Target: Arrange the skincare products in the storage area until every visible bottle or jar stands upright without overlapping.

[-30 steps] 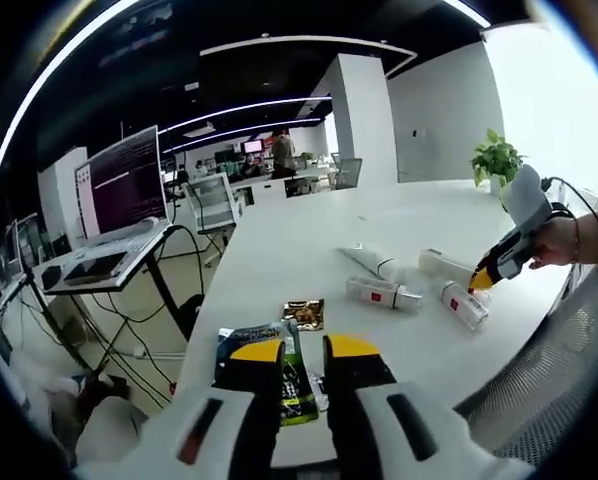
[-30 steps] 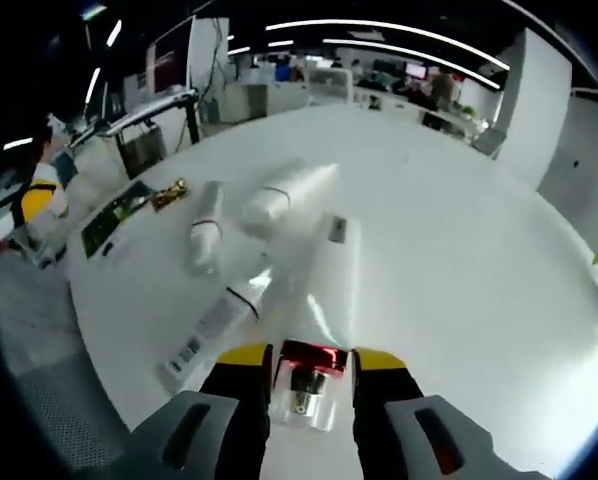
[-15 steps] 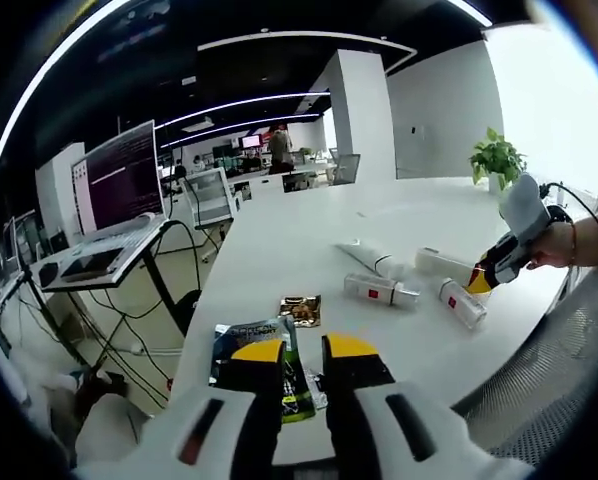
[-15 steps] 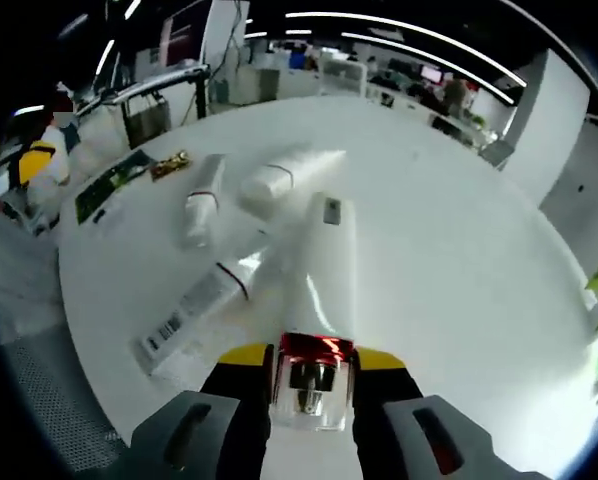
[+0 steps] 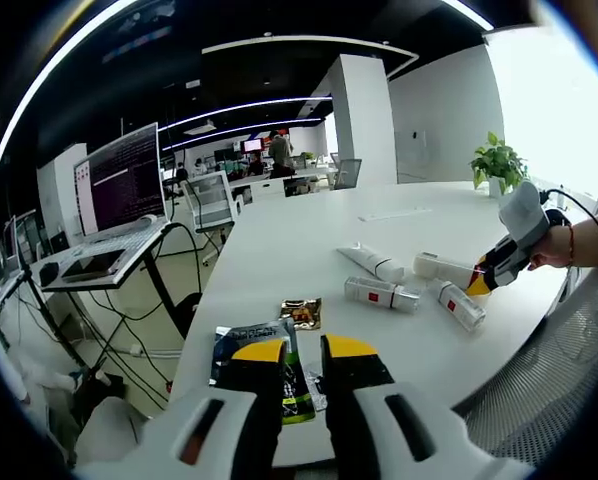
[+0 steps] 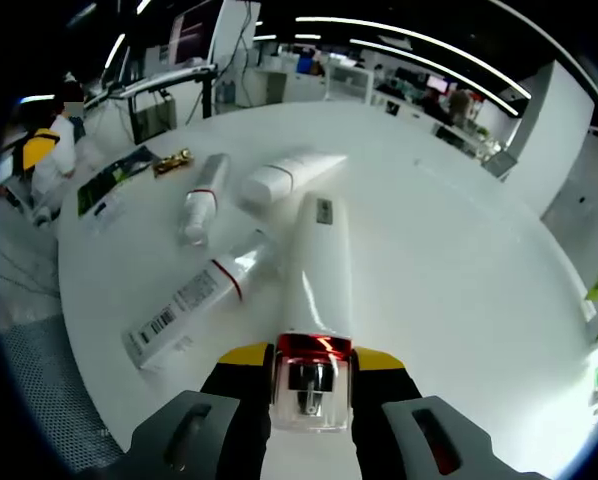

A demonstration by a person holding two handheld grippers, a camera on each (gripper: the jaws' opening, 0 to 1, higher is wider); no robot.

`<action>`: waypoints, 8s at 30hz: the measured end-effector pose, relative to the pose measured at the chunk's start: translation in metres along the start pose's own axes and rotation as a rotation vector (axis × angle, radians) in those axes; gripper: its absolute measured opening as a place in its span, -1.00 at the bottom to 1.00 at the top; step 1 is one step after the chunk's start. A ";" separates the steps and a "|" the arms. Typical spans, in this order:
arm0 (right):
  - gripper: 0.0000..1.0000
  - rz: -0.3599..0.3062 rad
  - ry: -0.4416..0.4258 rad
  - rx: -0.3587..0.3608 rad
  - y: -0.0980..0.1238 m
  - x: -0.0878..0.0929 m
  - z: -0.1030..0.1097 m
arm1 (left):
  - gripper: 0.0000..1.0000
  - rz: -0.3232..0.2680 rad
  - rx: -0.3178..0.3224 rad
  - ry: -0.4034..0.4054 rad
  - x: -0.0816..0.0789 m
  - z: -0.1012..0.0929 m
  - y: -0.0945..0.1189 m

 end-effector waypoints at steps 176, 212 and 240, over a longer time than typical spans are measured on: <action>-0.50 -0.219 0.163 -0.418 0.021 0.049 -0.025 | -0.36 0.386 0.982 -0.537 -0.012 -0.142 -0.204; -0.55 -0.140 0.656 -0.395 0.056 -0.027 -0.045 | -0.39 0.308 1.184 -0.703 -0.037 -0.209 -0.216; -0.44 -0.447 -0.373 -0.554 0.055 -0.044 -0.022 | -0.41 0.133 1.137 -0.391 -0.059 -0.178 -0.194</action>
Point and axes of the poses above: the point that each gripper's makers call its tool centre point, and the gripper's own axes: y roughly backward along the fingers, z roughly to its left, x roughly out of its underside, the point moved 7 cm from there along y, roughly backward along the fingers, and after that the axes turned 11 degrees about x, right-handed, at the moved point
